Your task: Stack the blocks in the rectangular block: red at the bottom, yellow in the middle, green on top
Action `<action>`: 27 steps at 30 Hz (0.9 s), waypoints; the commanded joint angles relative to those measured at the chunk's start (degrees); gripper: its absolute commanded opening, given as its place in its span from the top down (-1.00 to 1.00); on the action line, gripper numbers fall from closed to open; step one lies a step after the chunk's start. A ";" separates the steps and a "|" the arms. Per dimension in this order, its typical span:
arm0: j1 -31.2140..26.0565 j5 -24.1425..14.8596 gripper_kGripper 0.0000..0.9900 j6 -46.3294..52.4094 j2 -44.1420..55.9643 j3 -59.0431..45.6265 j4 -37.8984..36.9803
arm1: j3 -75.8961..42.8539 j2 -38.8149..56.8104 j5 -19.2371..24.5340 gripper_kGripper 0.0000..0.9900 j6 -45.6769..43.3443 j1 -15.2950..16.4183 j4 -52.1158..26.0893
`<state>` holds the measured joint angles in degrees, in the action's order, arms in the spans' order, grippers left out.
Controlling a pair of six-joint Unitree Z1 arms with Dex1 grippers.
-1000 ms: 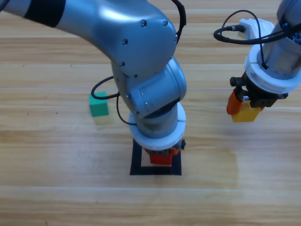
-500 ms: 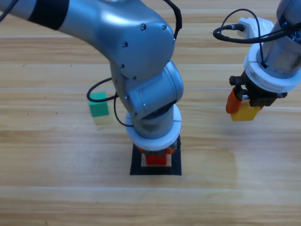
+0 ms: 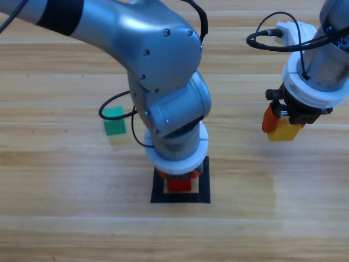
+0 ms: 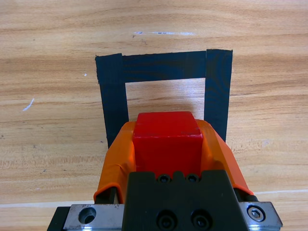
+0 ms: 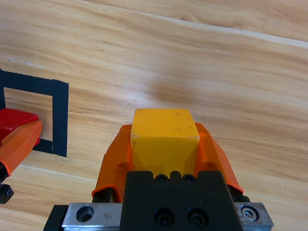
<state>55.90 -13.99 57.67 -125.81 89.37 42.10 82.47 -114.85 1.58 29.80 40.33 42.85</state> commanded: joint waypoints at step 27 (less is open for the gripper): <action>-0.88 -1.65 0.41 -0.46 -4.00 -0.34 -1.94 | 1.20 -4.76 0.00 0.77 -0.62 -1.31 1.18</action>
<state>55.90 -14.80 57.58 -126.94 89.47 40.63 83.00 -117.57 1.58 29.76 40.30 42.85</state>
